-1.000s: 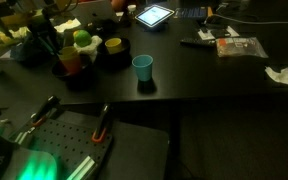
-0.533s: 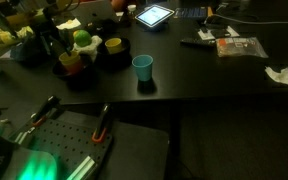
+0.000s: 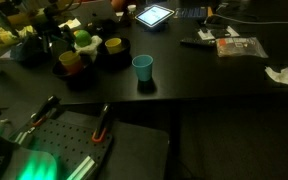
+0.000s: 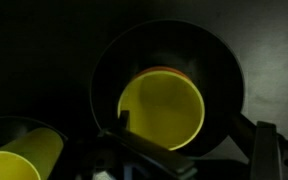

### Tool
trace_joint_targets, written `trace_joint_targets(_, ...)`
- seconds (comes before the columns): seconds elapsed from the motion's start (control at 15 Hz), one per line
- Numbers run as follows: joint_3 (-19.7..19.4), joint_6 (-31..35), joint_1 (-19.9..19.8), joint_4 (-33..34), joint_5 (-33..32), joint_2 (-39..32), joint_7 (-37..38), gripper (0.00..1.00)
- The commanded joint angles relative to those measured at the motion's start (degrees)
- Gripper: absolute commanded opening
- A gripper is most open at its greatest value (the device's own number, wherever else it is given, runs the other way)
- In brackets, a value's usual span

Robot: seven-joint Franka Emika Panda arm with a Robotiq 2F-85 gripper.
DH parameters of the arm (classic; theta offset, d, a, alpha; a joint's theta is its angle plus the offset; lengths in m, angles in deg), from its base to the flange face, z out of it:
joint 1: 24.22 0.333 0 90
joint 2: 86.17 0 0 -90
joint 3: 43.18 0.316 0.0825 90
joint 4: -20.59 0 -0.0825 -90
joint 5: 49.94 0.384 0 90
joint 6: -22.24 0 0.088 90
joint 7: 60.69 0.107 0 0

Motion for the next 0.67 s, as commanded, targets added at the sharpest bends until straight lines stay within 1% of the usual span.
trace_joint_targets(0.0, -0.15, 0.42, 0.10, -0.01, -0.69, -0.11, 1.33, 0.99)
trace_joint_targets(0.07, -0.14, 0.39, 0.12, -0.03, -0.67, -0.18, 1.40, 0.96)
trace_joint_targets(0.2, -0.04, 0.57, 0.13, -0.06, -0.43, -0.34, 1.19, 0.71)
trace_joint_targets(0.4, -0.09, 0.66, 0.14, -0.04, -0.45, -0.63, 1.15, 0.46)
trace_joint_targets(0.47, -0.15, 0.58, 0.14, 0.03, -0.51, -0.81, 1.27, 0.40)
trace_joint_targets(0.53, -0.22, 0.49, 0.18, 0.09, -0.65, -0.92, 1.45, 0.31)
trace_joint_targets(0.6, -0.25, 0.48, 0.20, 0.08, -0.67, -0.94, 1.52, 0.23)
